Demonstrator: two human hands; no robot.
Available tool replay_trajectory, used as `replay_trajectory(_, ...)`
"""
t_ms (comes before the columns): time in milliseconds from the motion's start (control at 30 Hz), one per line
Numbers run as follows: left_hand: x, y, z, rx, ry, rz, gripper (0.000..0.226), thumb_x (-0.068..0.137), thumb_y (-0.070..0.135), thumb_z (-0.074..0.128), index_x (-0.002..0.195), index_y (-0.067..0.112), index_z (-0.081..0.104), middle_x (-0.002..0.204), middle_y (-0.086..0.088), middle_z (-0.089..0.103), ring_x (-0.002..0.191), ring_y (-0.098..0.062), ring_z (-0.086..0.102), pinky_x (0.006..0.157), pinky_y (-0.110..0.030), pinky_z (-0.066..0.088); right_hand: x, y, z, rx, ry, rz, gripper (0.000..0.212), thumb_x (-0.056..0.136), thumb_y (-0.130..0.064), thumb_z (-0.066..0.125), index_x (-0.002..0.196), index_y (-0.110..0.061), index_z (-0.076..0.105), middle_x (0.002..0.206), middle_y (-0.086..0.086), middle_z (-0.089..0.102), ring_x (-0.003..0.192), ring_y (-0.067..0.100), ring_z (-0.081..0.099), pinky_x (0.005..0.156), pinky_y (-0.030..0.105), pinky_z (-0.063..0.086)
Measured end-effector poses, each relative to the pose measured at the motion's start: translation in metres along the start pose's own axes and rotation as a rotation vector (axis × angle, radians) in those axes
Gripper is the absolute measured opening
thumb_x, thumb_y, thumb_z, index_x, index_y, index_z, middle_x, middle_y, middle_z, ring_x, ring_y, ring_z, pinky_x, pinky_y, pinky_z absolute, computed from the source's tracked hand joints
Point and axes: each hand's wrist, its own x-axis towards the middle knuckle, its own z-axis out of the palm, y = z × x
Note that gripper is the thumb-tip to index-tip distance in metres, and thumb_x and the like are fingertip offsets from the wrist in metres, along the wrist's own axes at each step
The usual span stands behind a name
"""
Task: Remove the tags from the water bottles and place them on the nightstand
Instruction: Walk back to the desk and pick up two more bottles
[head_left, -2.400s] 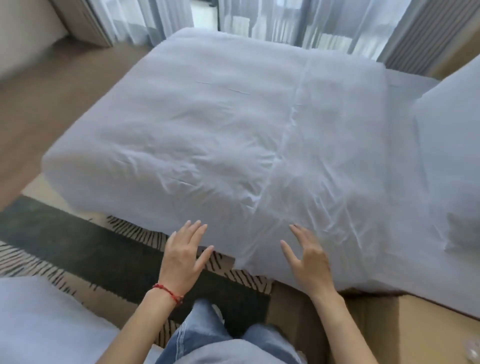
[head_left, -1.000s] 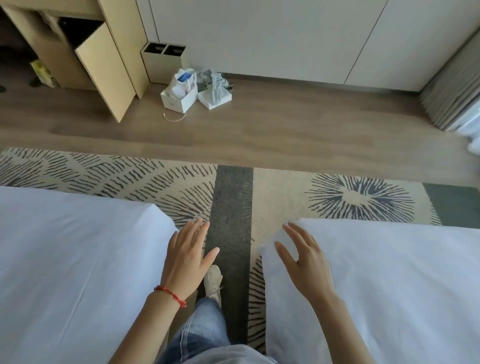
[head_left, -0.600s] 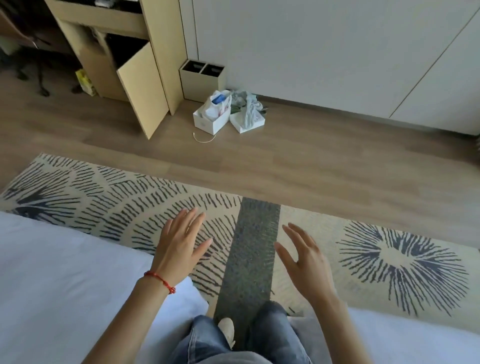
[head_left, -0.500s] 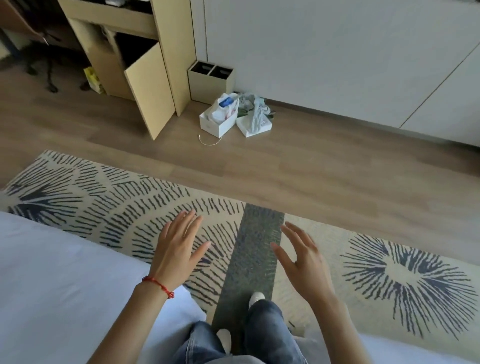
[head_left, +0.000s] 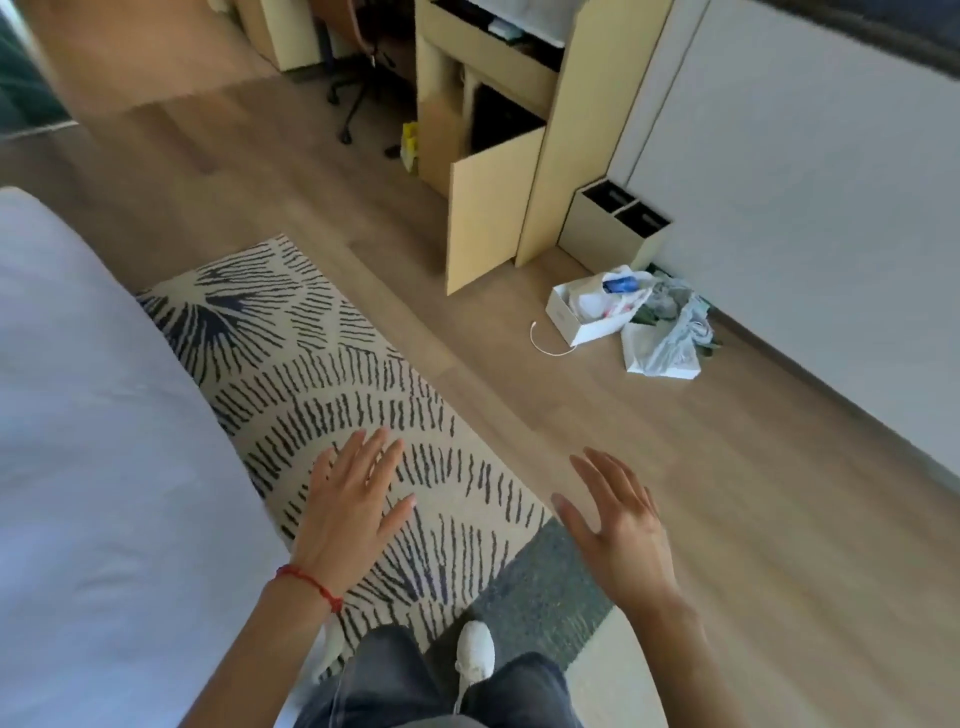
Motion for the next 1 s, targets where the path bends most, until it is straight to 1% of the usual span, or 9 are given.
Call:
replay_trajectory(100,0.014,-0.004,-0.006,-0.047,0.042,-0.110,0.084,0.086,0.062,0.001,0.134,0.007,0.042,0.143,-0.016,0.041,0.134,-0.034,0.034,0.105,-0.057,0.033,0.053,-0.006,0.009,-0.013,-0.047,-0.145,0.041,0.083,-0.033,0.065,0.117,-0.008,0.062,0.125,0.012,0.060,0.118,0.030,0.055,0.092,0.044,0.047)
replay_trajectory(267,0.030,-0.039,-0.016,-0.035,0.057,-0.310,0.076,0.091,0.056,0.004,0.127,0.007,0.051,0.132,-0.017,0.054,0.124,-0.037,0.047,0.100,-0.057,0.033,0.126,-0.046,0.042,0.044,-0.130,-0.302,0.052,0.087,-0.047,0.042,0.117,-0.010,0.061,0.123,0.012,0.062,0.117,0.030,0.056,0.094,0.046,0.045)
replay_trajectory(433,0.061,-0.111,-0.023,-0.068,0.102,-0.480,0.080,0.090,0.058,0.003,0.127,0.005,0.051,0.133,-0.018,0.052,0.124,-0.038,0.046,0.100,-0.057,0.032,0.199,-0.090,0.096,0.087,-0.208,-0.390,0.042,0.085,-0.033,0.063,0.118,-0.008,0.061,0.125,0.012,0.060,0.116,0.032,0.056,0.096,0.047,0.045)
replay_trajectory(500,0.079,-0.146,-0.027,-0.082,0.115,-0.512,0.080,0.090,0.058,0.004,0.127,0.005,0.050,0.134,-0.019,0.051,0.125,-0.038,0.045,0.100,-0.057,0.033,0.231,-0.114,0.118,0.086,-0.250,-0.412,0.045,0.087,-0.039,0.055,0.120,-0.009,0.060,0.127,0.011,0.059,0.118,0.031,0.054,0.097,0.047,0.044)
replay_trajectory(567,0.101,-0.184,-0.035,-0.081,0.127,-0.539,0.082,0.088,0.060,0.002,0.130,0.006,0.047,0.138,-0.018,0.047,0.129,-0.036,0.040,0.104,-0.054,0.029,0.265,-0.144,0.136,0.087,-0.278,-0.433,0.055,0.088,-0.048,0.039,0.122,-0.009,0.058,0.129,0.011,0.057,0.121,0.029,0.052,0.099,0.048,0.044)
replay_trajectory(633,0.123,-0.222,-0.049,-0.072,0.147,-0.551,0.082,0.088,0.061,0.001,0.132,0.007,0.045,0.140,-0.017,0.044,0.131,-0.035,0.037,0.106,-0.052,0.026,0.300,-0.175,0.152,0.098,-0.293,-0.435,0.061,0.087,-0.053,0.033,0.124,-0.011,0.056,0.132,0.009,0.055,0.124,0.027,0.049,0.102,0.046,0.041)
replay_trajectory(833,0.187,-0.323,-0.106,-0.029,0.240,-0.591,0.071,0.092,0.056,0.013,0.128,0.005,0.047,0.134,-0.020,0.050,0.126,-0.040,0.043,0.101,-0.057,0.031,0.397,-0.257,0.193,0.140,-0.352,-0.458,0.055,0.091,-0.050,0.037,0.131,-0.015,0.050,0.139,0.006,0.049,0.129,0.024,0.043,0.108,0.040,0.033)
replay_trajectory(933,0.218,-0.353,-0.121,-0.050,0.272,-0.615,0.069,0.092,0.055,0.015,0.130,0.007,0.046,0.137,-0.019,0.047,0.129,-0.039,0.039,0.103,-0.056,0.029,0.440,-0.279,0.210,0.130,-0.347,-0.485,0.055,0.091,-0.050,0.036,0.129,-0.014,0.051,0.137,0.008,0.051,0.128,0.024,0.045,0.106,0.037,0.030)
replay_trajectory(1000,0.244,-0.366,-0.126,-0.078,0.253,-0.632,0.072,0.091,0.057,0.013,0.131,0.006,0.045,0.138,-0.019,0.046,0.130,-0.038,0.039,0.104,-0.055,0.029,0.471,-0.287,0.221,0.130,-0.356,-0.488,0.057,0.089,-0.051,0.035,0.127,-0.013,0.053,0.135,0.009,0.053,0.126,0.025,0.047,0.105,0.039,0.033)
